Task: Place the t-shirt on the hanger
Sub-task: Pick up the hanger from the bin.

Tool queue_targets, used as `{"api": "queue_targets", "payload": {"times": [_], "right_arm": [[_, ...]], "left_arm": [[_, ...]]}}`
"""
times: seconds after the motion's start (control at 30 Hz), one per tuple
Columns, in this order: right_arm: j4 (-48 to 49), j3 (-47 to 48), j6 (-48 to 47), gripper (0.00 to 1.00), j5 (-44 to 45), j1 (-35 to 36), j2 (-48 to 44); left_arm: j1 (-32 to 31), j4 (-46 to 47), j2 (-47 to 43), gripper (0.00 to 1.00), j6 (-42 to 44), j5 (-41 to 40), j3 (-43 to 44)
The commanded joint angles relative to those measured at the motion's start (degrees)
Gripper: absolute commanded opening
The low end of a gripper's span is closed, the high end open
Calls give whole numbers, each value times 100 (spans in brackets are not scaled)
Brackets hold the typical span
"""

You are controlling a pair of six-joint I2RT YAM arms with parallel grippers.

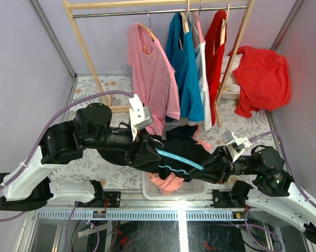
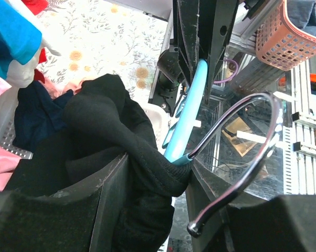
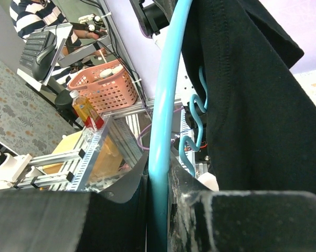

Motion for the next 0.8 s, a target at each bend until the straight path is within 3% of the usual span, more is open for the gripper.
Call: {"api": "queue_targets", "payload": {"times": [0.0,0.2,0.43,0.77], "right_arm": [[649,367,-174,10,687,-10,187],[-132,614,-309,36,1328,-8,205],[-804,1052,-455,56,1716,-3,535],[-2207,1718,-667,63,2913,-11,419]], "left_arm": [[-59,325,44,0,-57,-28,-21],[-59,288,-153,0,-276,-743,28],[-62,475,-412,0,-476,-1148,-267],[-64,325,-591,0,-658,-1992,-166]]}}
